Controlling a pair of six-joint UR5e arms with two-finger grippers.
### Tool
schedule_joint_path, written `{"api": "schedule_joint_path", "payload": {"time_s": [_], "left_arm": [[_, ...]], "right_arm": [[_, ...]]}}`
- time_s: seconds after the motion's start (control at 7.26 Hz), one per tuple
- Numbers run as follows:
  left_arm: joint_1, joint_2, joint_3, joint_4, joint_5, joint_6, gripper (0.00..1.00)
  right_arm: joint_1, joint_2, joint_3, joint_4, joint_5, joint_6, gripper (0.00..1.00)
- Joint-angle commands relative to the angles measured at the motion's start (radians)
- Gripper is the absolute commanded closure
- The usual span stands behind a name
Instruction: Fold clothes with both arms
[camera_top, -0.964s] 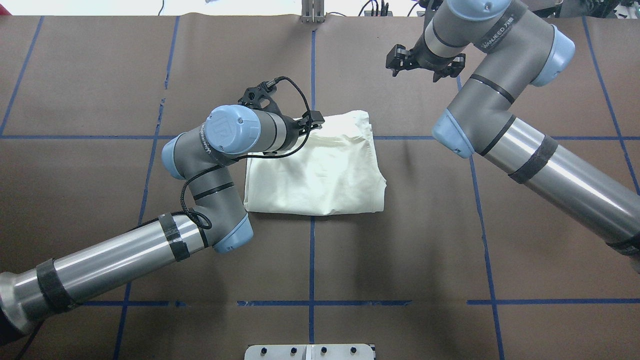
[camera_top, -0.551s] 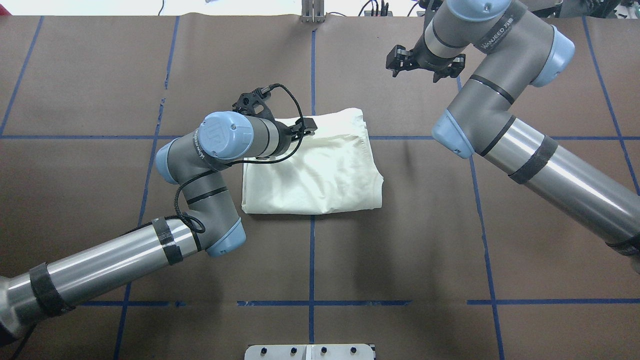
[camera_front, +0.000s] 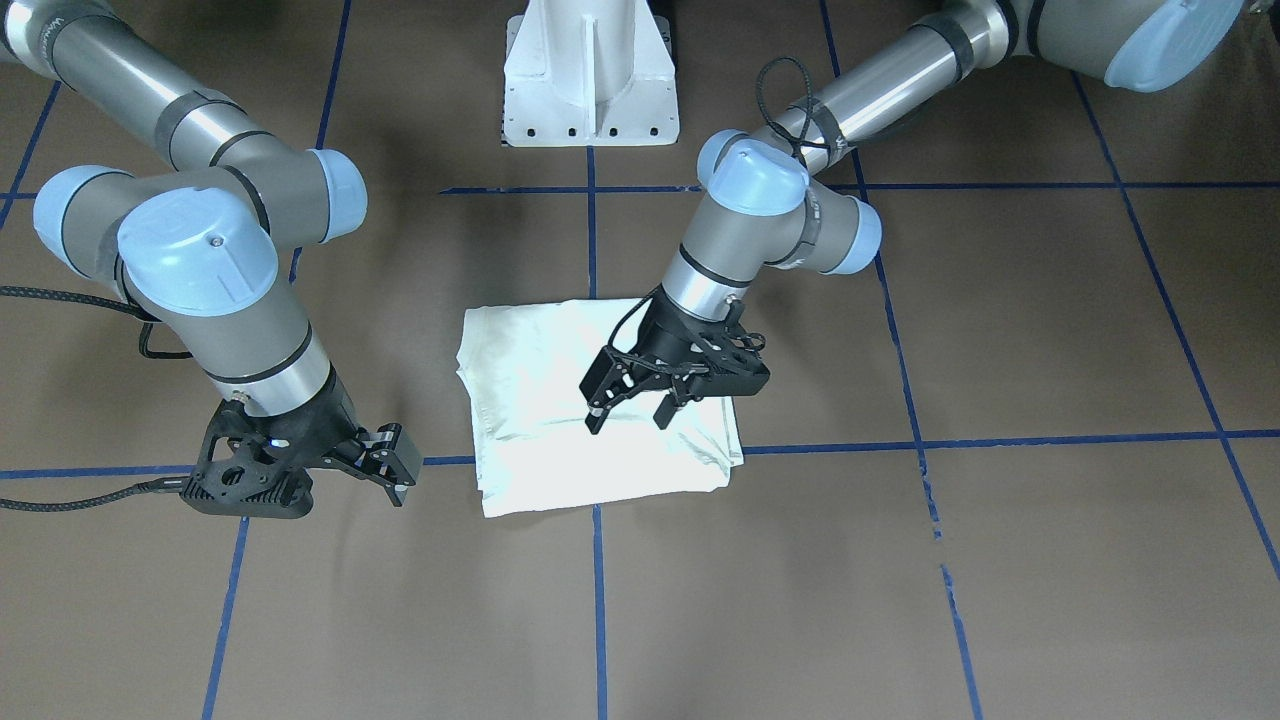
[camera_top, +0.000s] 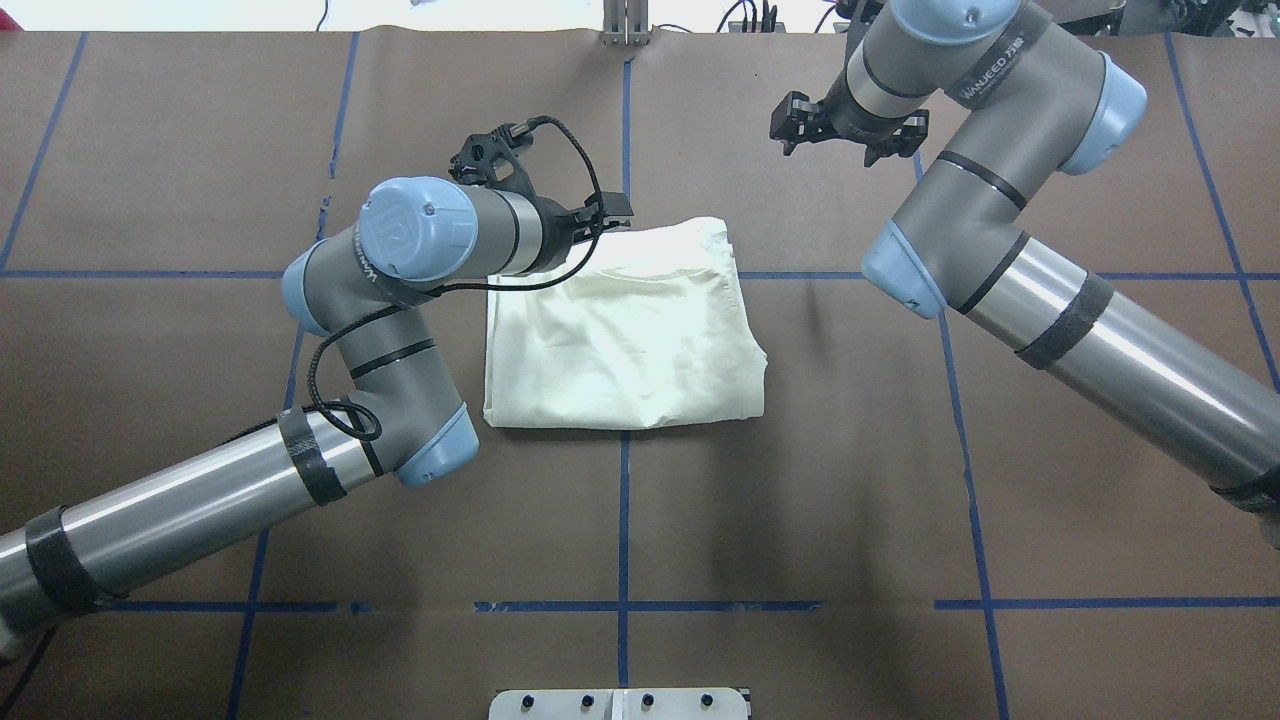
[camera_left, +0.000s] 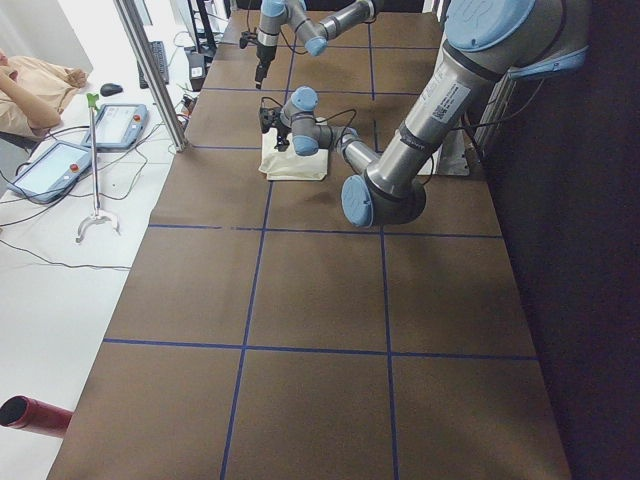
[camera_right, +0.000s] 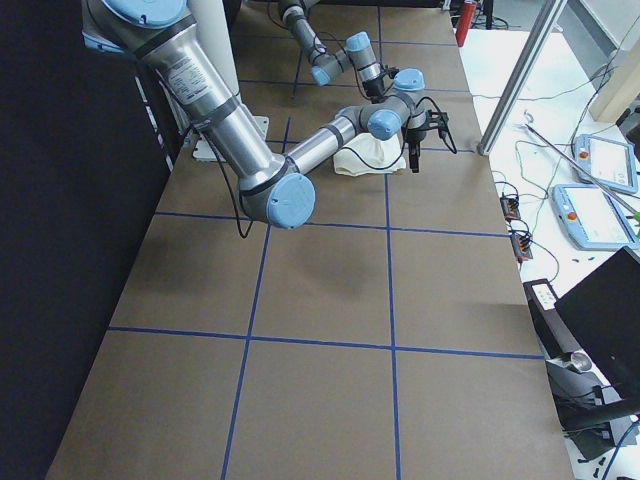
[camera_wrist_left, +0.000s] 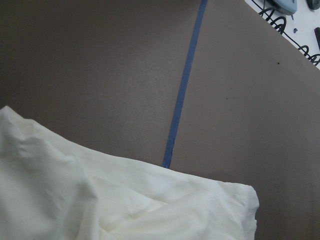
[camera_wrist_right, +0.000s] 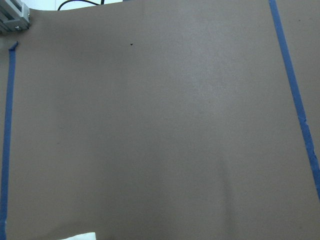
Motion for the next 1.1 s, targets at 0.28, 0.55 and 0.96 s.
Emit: {"api": "schedule_joint_path", "payload": {"time_s": [0.28, 0.55, 0.96], "left_arm": [[0.011, 0.026, 0.006, -0.005, 0.005, 0.030, 0.00], [0.030, 0.026, 0.021, -0.008, 0.005, 0.033, 0.00], [0.048, 0.030, 0.059, -0.011, 0.008, 0.036, 0.00]], "right_arm": [[-0.001, -0.001, 0.000, 0.000, 0.000, -0.001, 0.00], [-0.001, -0.001, 0.000, 0.000, 0.000, 0.001, 0.00], [-0.003, -0.001, 0.000, 0.000, 0.000, 0.001, 0.00]]}}
